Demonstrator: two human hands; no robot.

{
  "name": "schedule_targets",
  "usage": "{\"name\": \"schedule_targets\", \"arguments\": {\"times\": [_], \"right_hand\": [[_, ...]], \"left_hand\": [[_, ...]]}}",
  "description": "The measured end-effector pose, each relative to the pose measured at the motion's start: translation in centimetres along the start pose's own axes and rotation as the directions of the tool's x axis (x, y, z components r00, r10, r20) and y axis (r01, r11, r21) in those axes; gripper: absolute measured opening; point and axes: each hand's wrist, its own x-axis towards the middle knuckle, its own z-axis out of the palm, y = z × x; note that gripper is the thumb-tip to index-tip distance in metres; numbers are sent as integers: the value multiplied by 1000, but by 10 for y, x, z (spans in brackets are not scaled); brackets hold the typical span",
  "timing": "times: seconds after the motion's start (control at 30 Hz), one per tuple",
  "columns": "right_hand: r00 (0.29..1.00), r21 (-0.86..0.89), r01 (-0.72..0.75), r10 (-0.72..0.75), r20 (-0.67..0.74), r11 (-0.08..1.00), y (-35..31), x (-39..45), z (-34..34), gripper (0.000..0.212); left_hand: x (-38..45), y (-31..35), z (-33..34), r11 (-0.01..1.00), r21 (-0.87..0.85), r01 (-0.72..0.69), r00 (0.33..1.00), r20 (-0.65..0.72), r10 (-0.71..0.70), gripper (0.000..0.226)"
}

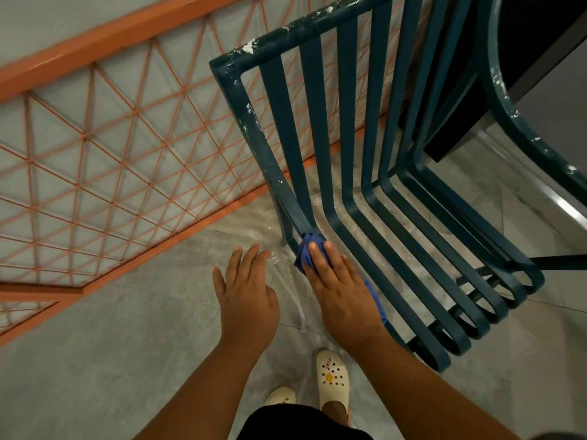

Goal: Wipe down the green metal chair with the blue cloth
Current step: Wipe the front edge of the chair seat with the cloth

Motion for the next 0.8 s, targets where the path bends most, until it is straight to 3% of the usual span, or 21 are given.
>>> {"name": "schedule_targets", "arguments": {"times": [0.1,0.17,0.27,0.33,0.37,0.4,0.43,0.47,0.53,0.6,0.73,0.8], "right_hand": [[995,89,-98,96,27,991,0,15,-9,81],[975,262,-220,201,97,940,-1,36,-20,75],[928,594,-361,342,150,719,6,71,-42,48],[868,773,-469,384,314,428,17,90,-50,26],[814,821,-539,367,450,189,23,97,-51,26],[754,803,-592,307,580,-62,29,99,-50,28],[690,737,-634,259,676,-236,35,98,-47,31],[633,667,-676,217,743,-315,39,93,-46,35],[531,559,-766,179,828,-317,46,88,-40,37],[507,527,-800,146,850,-288,50,91,-41,37],[589,619,-753,189,786,-225,46,122,-55,36],[638,658,-710,167,751,-251,40,128,-56,37]], "left_hand": [[-1,0,1,1000,-3,-5,1000,9,5,58],[-1,1,2,1000,-13,-3,1000,23,4,59],[-1,3,5,998,-45,-38,998,45,40,61],[1,6,7,995,-66,-73,996,42,76,62],[1,7,7,993,-77,-87,995,36,90,62],[1,9,7,991,-88,-97,995,30,100,63],[1,9,7,990,-96,-105,994,25,108,63],[2,10,7,989,-100,-113,993,20,115,62],[2,10,6,988,-94,-122,992,17,124,61],[3,10,5,987,-94,-132,990,29,135,61],[4,7,3,986,-105,-132,988,60,139,61],[6,6,3,987,-104,-125,990,60,131,62]]}}
